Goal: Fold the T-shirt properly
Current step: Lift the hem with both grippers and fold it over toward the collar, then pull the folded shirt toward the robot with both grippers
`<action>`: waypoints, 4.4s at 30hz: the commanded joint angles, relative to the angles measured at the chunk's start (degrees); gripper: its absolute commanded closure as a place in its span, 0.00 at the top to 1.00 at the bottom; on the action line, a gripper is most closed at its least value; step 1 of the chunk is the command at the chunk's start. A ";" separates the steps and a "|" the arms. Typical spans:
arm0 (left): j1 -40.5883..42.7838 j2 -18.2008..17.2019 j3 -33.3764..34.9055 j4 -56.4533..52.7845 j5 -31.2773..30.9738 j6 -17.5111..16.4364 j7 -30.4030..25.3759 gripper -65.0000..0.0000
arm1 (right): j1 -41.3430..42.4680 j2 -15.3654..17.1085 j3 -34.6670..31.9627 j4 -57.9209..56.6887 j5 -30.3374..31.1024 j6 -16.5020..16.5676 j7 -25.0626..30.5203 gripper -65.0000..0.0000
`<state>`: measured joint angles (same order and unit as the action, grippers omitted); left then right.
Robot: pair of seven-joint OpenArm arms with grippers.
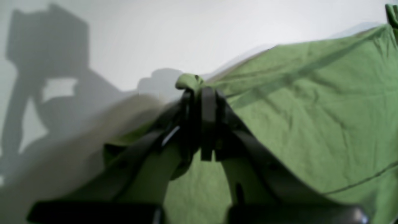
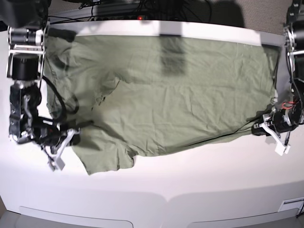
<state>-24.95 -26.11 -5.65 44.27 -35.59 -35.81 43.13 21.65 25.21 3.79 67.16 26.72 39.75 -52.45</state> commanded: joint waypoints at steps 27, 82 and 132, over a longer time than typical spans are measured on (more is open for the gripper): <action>5.55 -4.70 -1.53 17.38 -17.81 2.82 18.82 0.00 | -18.99 0.81 12.37 22.77 -2.27 0.25 0.24 0.00; 24.35 2.43 -14.67 31.58 -17.84 2.82 22.84 0.00 | -28.98 2.36 12.39 28.87 0.28 0.25 -5.42 0.00; 26.73 2.43 -14.67 31.58 -9.40 2.82 18.56 0.00 | 3.63 -3.50 12.31 -14.67 -5.51 -5.66 5.29 0.70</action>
<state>2.48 -22.70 -19.88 74.81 -44.40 -32.93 62.11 23.99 20.82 15.94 51.35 20.80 33.89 -47.70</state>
